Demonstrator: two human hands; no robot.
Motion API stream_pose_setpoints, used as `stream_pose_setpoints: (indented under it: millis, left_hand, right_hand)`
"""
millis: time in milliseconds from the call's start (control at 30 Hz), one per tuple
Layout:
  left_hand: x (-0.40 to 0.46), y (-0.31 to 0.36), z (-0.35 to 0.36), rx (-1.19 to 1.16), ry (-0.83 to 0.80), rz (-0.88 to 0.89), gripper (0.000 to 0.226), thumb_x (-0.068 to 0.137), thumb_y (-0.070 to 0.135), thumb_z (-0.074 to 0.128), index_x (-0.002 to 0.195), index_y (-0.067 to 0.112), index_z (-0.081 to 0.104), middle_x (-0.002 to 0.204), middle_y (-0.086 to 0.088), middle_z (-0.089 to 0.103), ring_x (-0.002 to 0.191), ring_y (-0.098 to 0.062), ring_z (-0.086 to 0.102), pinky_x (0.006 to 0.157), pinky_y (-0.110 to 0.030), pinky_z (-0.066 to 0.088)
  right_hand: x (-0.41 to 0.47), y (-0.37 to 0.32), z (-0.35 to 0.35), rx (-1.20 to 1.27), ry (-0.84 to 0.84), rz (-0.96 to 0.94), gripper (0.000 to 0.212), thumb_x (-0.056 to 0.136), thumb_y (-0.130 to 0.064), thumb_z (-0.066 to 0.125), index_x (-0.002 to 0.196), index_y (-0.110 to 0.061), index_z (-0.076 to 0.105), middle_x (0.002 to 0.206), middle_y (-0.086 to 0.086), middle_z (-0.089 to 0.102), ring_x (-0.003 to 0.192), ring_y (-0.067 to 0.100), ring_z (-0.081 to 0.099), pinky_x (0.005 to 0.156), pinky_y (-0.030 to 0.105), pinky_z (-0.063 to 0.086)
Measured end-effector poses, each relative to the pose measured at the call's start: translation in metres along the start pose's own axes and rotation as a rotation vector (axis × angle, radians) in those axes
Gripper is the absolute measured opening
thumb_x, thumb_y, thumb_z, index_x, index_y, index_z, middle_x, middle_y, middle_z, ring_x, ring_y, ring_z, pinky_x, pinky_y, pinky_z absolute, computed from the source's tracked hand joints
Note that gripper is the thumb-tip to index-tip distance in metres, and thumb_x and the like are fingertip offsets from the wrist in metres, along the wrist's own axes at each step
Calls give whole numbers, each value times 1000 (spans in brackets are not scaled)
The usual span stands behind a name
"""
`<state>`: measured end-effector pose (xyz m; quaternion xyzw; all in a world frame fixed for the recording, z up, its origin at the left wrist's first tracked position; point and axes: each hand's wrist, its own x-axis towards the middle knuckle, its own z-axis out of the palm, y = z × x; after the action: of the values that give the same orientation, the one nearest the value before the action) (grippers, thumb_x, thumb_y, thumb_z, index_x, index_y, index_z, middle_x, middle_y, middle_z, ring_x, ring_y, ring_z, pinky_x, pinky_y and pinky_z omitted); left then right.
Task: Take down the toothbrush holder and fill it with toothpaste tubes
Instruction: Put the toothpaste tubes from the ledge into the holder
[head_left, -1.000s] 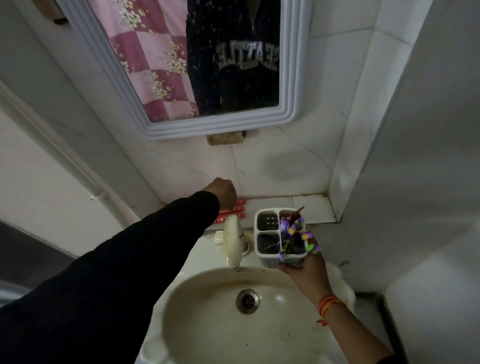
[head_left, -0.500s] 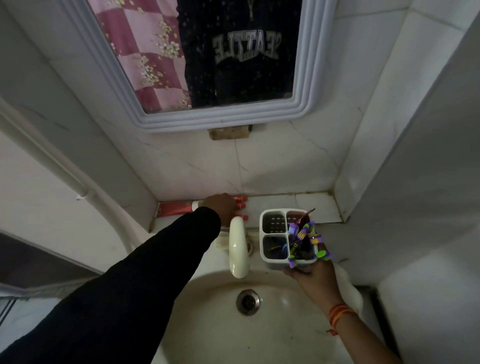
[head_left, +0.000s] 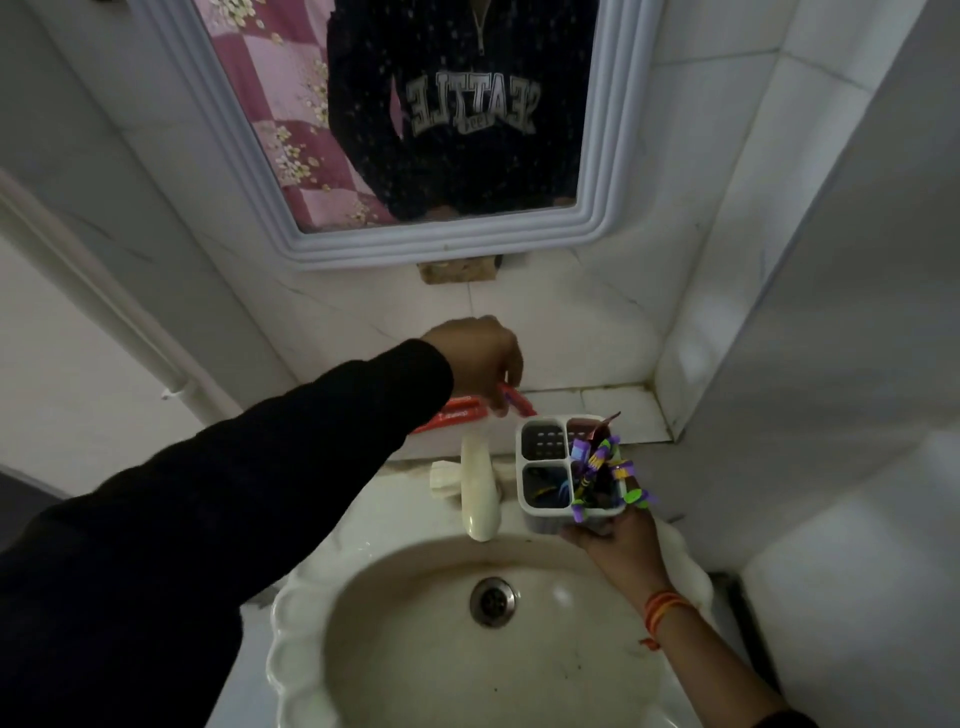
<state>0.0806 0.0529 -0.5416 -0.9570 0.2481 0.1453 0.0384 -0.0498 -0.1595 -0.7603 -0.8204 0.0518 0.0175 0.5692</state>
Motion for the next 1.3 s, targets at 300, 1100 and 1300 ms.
stream_pose_setpoints:
  millis: [300,1100,1300]
  left_hand:
    - [-8,55,-23,39,135,69,27,84,28,83,109,19,78,108,1,75,90,-16,70,78,-26,54]
    - [-7,28,26,-342,-109,-44,24,87,20,76,110,22,81,97,8,76,85,-12,73,82,-26,60]
    - [-10,-27,44,-352,43,-280,19,90,19,67,103,19,81,101,2,76,84,-14,67,84,-28,56]
  right_hand:
    - [-5,-9,-1,-9,-1,-12,68,62,-5,88,125,-8,64,117,2,70,116,16,62,84,-3,42]
    - [-6,-10,0,12,23,26,77,57,-14,90,128,-16,62,123,-1,68,121,15,60,102,31,47]
    - [-6,-8,2,39,40,32,76,52,-24,89,124,-17,65,117,-3,71,116,12,64,101,34,51]
